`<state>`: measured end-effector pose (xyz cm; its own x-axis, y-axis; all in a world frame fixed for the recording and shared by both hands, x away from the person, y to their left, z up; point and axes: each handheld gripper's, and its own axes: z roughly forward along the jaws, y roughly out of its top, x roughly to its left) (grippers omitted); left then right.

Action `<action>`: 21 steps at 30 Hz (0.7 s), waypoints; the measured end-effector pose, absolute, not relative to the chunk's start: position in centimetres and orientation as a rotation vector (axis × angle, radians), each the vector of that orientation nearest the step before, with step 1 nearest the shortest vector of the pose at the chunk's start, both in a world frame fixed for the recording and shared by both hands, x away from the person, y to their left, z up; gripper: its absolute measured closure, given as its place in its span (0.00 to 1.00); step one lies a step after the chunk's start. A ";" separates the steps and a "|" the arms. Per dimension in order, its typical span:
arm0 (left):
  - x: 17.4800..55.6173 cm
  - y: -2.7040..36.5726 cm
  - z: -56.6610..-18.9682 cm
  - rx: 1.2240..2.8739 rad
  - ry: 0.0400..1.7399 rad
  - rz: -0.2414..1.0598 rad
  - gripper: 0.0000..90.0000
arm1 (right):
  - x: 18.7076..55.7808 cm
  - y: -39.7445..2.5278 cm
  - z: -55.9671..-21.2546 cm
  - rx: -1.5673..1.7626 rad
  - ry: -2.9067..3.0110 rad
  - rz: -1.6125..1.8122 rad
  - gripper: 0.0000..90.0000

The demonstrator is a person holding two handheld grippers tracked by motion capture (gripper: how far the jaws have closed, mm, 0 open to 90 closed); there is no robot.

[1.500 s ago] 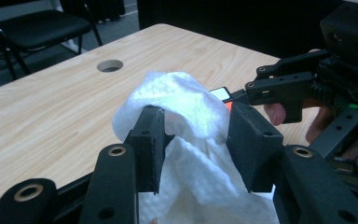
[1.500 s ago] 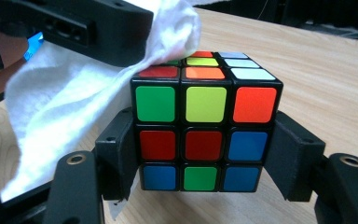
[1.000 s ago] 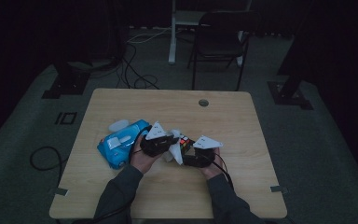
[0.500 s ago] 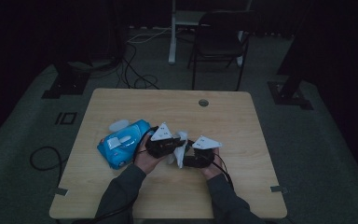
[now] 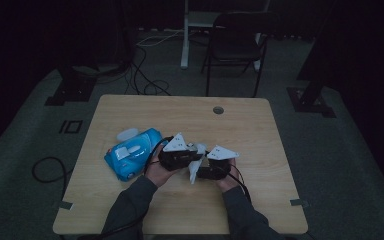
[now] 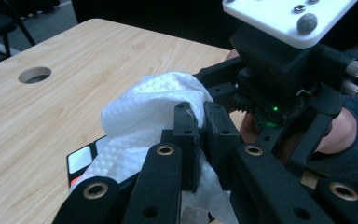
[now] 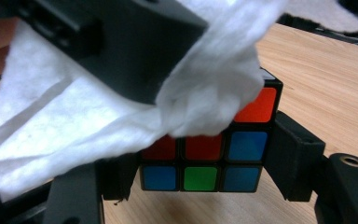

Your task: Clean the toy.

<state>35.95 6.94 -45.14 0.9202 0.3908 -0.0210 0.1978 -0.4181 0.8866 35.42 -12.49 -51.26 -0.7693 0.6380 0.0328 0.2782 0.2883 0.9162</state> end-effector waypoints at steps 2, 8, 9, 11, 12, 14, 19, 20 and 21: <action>36.0 6.9 -45.1 2.005 0.426 0.217 0.95 | 35.4 -12.5 -51.2 0.831 2.222 1.477 0.38; 36.3 6.8 -45.1 2.002 0.444 0.201 0.87 | 35.3 -12.5 -51.2 0.832 2.219 1.482 0.38; 36.4 6.8 -45.1 1.999 0.448 0.192 0.84 | 35.3 -12.5 -51.2 0.832 2.220 1.481 0.38; 36.4 6.8 -45.1 1.992 0.451 0.183 0.78 | 35.3 -12.4 -51.2 0.834 2.222 1.480 0.38; 36.4 6.8 -45.0 1.989 0.452 0.179 0.75 | 35.3 -12.4 -51.2 0.833 2.223 1.480 0.38; 36.3 6.9 -44.9 1.980 0.446 0.169 0.70 | 35.3 -12.5 -51.2 0.833 2.222 1.481 0.38; 36.3 7.3 -44.5 1.951 0.442 0.161 0.64 | 35.4 -12.6 -51.2 0.833 2.216 1.483 0.38; 36.2 7.5 -44.3 1.942 0.441 0.160 0.64 | 35.4 -12.7 -51.2 0.834 2.214 1.484 0.38; 36.3 7.5 -44.2 1.941 0.442 0.161 0.64 | 35.4 -12.7 -51.1 0.836 2.212 1.485 0.38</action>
